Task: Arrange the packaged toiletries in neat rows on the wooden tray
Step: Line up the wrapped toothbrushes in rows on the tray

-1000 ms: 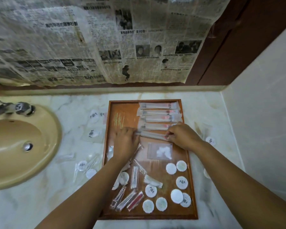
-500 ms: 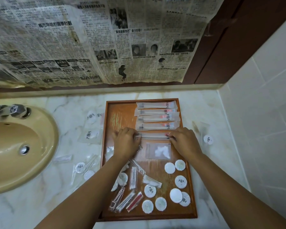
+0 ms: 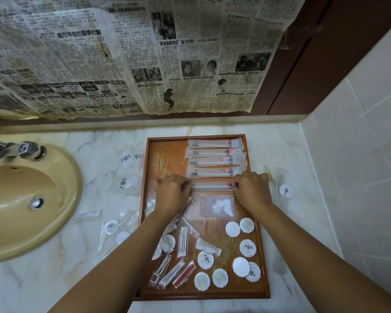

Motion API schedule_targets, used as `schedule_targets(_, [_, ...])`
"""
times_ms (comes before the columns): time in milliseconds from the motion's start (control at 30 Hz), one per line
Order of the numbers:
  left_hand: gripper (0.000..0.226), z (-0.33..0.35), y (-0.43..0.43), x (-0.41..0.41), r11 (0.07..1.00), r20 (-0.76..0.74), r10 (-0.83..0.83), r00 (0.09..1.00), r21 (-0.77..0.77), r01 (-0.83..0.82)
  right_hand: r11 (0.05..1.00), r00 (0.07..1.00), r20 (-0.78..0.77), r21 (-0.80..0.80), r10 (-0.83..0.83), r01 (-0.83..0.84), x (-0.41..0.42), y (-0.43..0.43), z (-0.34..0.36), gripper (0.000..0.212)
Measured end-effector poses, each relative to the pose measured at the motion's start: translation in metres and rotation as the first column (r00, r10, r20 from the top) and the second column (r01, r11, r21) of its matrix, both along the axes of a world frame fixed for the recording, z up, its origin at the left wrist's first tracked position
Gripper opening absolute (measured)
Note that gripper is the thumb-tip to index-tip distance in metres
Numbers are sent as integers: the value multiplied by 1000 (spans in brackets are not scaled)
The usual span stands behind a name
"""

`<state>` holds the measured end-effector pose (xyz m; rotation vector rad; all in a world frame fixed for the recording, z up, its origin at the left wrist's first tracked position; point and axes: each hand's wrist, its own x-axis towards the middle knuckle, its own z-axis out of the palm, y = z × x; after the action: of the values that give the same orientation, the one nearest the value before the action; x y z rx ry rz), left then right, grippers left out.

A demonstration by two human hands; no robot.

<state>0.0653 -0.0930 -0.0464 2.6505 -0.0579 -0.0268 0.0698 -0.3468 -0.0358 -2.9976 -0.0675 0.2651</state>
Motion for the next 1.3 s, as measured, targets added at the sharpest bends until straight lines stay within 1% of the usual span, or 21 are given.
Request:
schedule_targets(100, [7, 2, 0, 1, 999, 3, -23, 1000, 36, 23, 999, 1000, -15, 46, 18, -18, 3, -2, 0, 16])
schedule_targets(233, [7, 5, -3, 5, 966, 16, -129, 992, 226, 122, 992, 997, -14, 100, 77, -75, -2, -5, -3, 16])
schedule_targets(367, [23, 4, -8, 8, 902, -31, -193, 981, 389, 190, 980, 993, 54, 163, 108, -115, -10, -9, 0, 8])
schedule_targets(467, [27, 5, -11, 7, 884, -41, -207, 977, 419, 205, 983, 990, 83, 131, 118, -128, -13, -7, -2, 6])
schedule_targets(533, [24, 7, -13, 7, 877, -93, -193, 977, 430, 214, 983, 988, 76, 114, 137, -146, -13, -7, -5, 9])
schedule_targets(600, [21, 8, -12, 9, 877, -166, -180, 969, 420, 235, 980, 986, 56, 118, 158, -163, -13, -7, -5, 10])
schedule_targets(633, [20, 9, -10, 11, 887, -196, -189, 962, 386, 253, 978, 986, 33, 123, 163, -165, -11, -8, -5, 11])
schedule_targets(733, [15, 13, -1, 16, 941, -246, -201, 948, 219, 256, 980, 988, -37, 141, 150, -144, -6, -9, -3, 13])
schedule_targets(767, [14, 15, 3, 18, 949, -260, -196, 945, 191, 250, 981, 988, -65, 145, 141, -131, -4, -10, -3, 14])
schedule_targets(867, [14, 15, 9, 22, 956, -271, -188, 944, 168, 239, 984, 986, -114, 145, 124, -107, -4, -13, -6, 18])
schedule_targets(1000, [17, 18, 8, 22, 950, -265, -203, 943, 180, 255, 975, 976, -108, 135, 189, -174, -4, -15, 0, 25])
schedule_targets(1167, [14, 21, 7, 15, 938, -137, -235, 962, 225, 262, 961, 956, -101, 71, 274, -268, -3, -19, -4, 26])
schedule_targets(1233, [16, 19, 9, 13, 951, -167, -228, 959, 175, 256, 964, 959, -105, 71, 263, -256, -3, -19, -8, 25])
schedule_targets(1300, [19, 19, 11, 14, 957, -228, -226, 947, 132, 260, 977, 977, -105, 126, 183, -170, -3, -19, -8, 23])
